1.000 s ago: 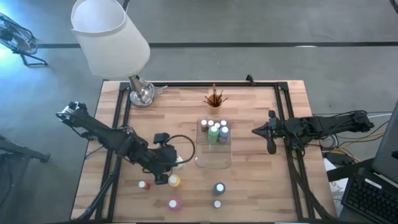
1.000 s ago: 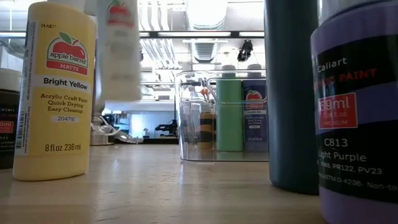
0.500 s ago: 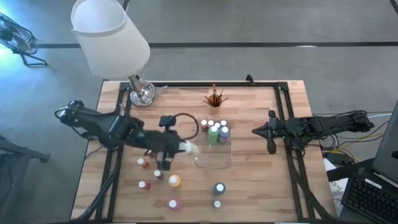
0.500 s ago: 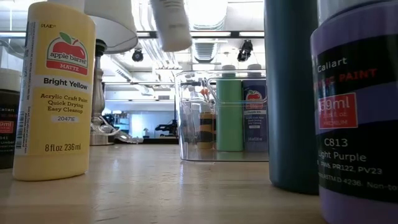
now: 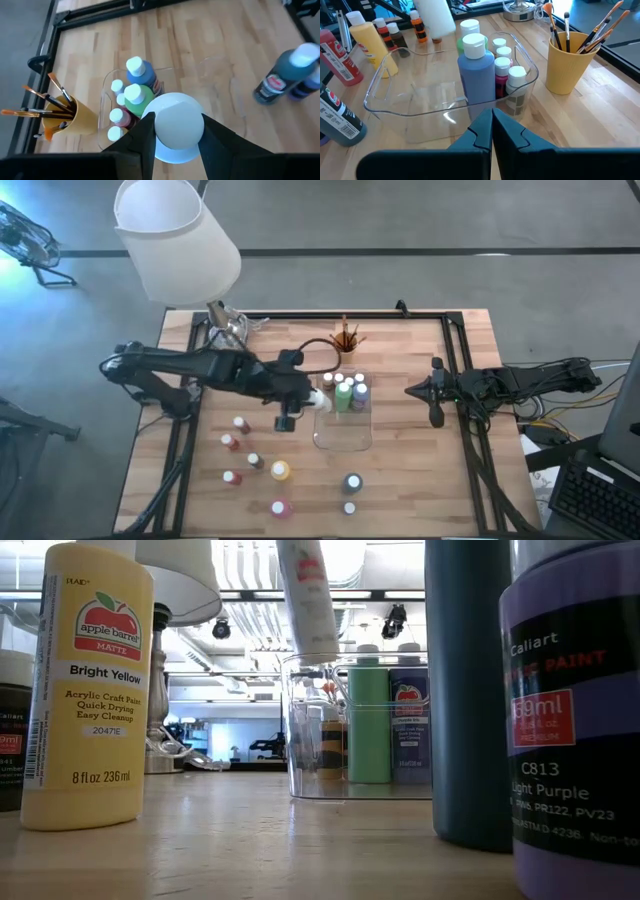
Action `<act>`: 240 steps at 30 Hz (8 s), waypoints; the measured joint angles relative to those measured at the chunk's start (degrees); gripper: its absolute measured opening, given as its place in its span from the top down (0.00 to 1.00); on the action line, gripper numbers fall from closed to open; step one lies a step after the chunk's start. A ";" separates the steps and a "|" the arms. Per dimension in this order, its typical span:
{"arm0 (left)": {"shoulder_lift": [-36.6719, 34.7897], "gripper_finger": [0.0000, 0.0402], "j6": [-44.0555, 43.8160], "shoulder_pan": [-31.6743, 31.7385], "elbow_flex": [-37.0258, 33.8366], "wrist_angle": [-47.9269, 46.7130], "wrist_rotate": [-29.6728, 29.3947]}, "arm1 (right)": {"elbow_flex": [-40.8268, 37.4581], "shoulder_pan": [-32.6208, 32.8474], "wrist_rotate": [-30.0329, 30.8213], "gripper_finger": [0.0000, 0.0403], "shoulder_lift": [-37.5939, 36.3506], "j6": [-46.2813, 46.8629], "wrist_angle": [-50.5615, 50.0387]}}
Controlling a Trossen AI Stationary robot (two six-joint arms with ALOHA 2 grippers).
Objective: Pick & Place Paint Supplies
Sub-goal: Put the large white paint bottle into the transparent bin, then put the small brown paint bottle into the transparent bin
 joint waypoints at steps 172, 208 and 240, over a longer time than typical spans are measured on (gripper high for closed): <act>-17.46 0.51 -73.82 -15.55 -39.51 -18.36 0.37 | -0.02 -0.02 -0.02 0.98 -0.02 0.00 0.22; -17.44 0.51 -69.14 -11.58 -44.07 -11.26 2.53 | -0.02 -0.02 -0.02 0.98 -0.01 0.09 0.22; -17.51 0.66 -66.60 -11.58 -43.41 -12.31 3.40 | -0.02 -0.02 -0.02 0.98 -0.02 0.02 0.22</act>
